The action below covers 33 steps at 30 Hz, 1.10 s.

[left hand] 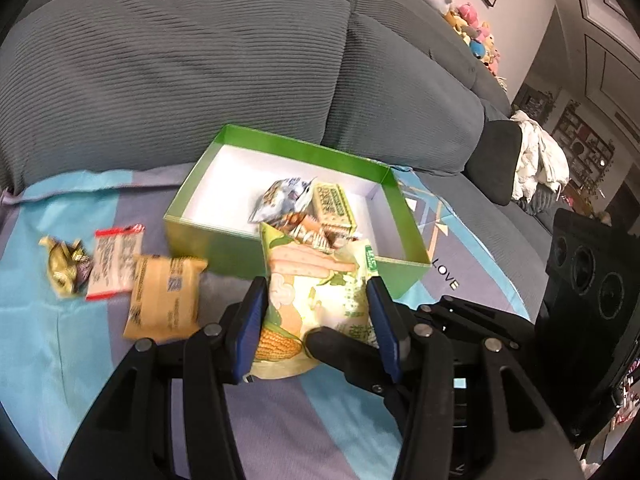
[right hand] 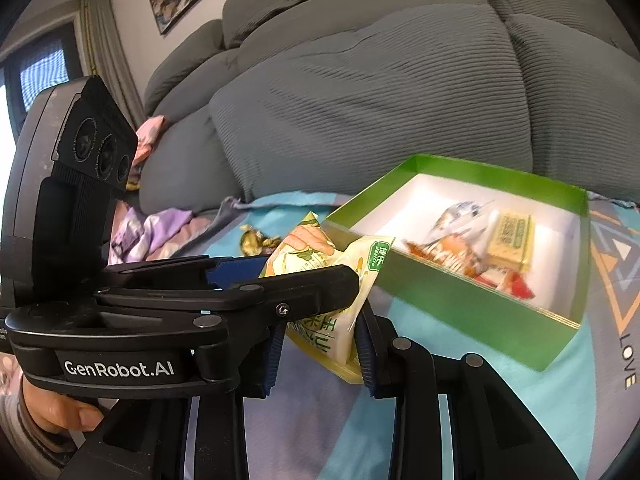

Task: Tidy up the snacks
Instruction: 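Carry the corn bag over the green box and lower it inside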

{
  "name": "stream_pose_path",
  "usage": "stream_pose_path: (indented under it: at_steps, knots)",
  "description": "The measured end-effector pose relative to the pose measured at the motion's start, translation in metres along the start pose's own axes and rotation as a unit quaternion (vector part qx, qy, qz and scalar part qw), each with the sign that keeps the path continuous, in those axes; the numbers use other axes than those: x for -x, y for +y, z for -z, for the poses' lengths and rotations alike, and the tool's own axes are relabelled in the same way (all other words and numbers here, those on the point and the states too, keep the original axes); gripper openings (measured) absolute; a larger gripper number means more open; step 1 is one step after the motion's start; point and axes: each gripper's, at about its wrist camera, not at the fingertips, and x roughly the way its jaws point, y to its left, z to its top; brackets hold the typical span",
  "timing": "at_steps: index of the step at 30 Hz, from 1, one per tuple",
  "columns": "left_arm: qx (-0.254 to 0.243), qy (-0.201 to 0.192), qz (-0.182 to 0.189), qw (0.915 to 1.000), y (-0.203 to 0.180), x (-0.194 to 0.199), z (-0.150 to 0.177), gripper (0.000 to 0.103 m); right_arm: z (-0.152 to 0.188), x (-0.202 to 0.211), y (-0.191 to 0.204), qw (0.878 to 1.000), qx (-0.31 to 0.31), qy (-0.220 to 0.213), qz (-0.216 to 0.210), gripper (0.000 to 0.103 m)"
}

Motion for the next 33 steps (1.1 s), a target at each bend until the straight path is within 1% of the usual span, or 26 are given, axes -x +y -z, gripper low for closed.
stream_pose_path:
  at_steps: [6, 12, 19, 22, 26, 33]
  knots:
    - [-0.016, -0.005, 0.004, 0.9998, -0.004, -0.015, -0.025, 0.050, -0.020, -0.005, -0.017, 1.000, -0.003, -0.018, 0.011, 0.035]
    - [-0.029, -0.002, 0.008, 0.9995, -0.005, -0.038, -0.049, 0.050, -0.036, -0.014, -0.038, 0.999, -0.008, -0.026, 0.018, 0.035]
    - [-0.024, 0.011, 0.029, 0.9992, 0.001, -0.067, -0.072, 0.050, -0.055, -0.029, -0.070, 0.999, -0.016, -0.029, 0.036, 0.035]
    - [-0.027, 0.021, 0.032, 0.9989, 0.000, -0.084, -0.075, 0.050, -0.059, -0.035, -0.083, 0.999, -0.024, -0.021, 0.042, 0.035]
    - [-0.016, 0.039, 0.039, 0.9983, 0.002, -0.104, -0.072, 0.050, -0.054, -0.044, -0.097, 0.998, -0.042, -0.005, 0.049, 0.035]
    - [-0.009, 0.057, 0.036, 0.9977, 0.004, -0.122, -0.073, 0.051, -0.050, -0.055, -0.108, 0.997, -0.052, 0.013, 0.056, 0.035]
